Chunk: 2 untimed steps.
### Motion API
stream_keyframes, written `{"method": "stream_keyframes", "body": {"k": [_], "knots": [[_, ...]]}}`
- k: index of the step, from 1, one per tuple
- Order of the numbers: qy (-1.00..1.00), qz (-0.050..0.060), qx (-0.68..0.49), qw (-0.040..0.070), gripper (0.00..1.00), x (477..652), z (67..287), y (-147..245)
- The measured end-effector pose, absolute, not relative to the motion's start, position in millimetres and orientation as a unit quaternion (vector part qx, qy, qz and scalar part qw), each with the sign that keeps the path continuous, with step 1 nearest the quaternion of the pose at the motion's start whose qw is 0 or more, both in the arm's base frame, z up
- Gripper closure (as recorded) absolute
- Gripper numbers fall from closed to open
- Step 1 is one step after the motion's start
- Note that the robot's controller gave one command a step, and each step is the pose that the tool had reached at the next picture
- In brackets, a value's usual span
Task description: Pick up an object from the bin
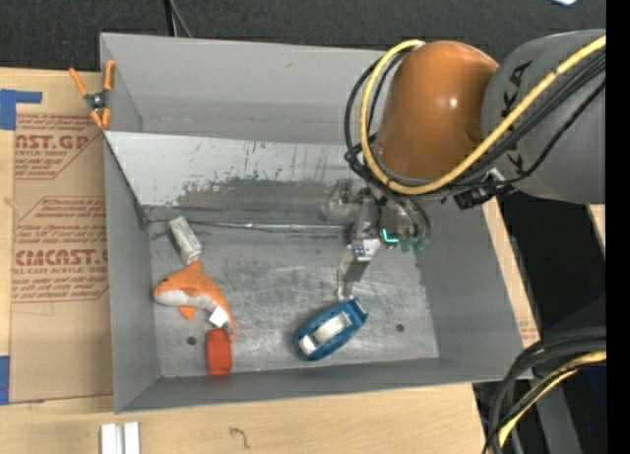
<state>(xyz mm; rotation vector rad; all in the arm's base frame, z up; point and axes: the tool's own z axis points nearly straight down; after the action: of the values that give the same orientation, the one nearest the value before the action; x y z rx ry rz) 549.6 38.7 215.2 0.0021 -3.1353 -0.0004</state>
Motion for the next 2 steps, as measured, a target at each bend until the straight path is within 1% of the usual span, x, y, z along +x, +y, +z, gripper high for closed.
{"method": "stream_keyframes", "body": {"k": [1, 2], "knots": [[-1.0, 0.0, 0.0, -0.001, 0.0, 551.1, 219.6, 38.6], [-1.0, 0.0, 0.018, -0.005, 0.0, 529.9, 178.7, 19.9]]}}
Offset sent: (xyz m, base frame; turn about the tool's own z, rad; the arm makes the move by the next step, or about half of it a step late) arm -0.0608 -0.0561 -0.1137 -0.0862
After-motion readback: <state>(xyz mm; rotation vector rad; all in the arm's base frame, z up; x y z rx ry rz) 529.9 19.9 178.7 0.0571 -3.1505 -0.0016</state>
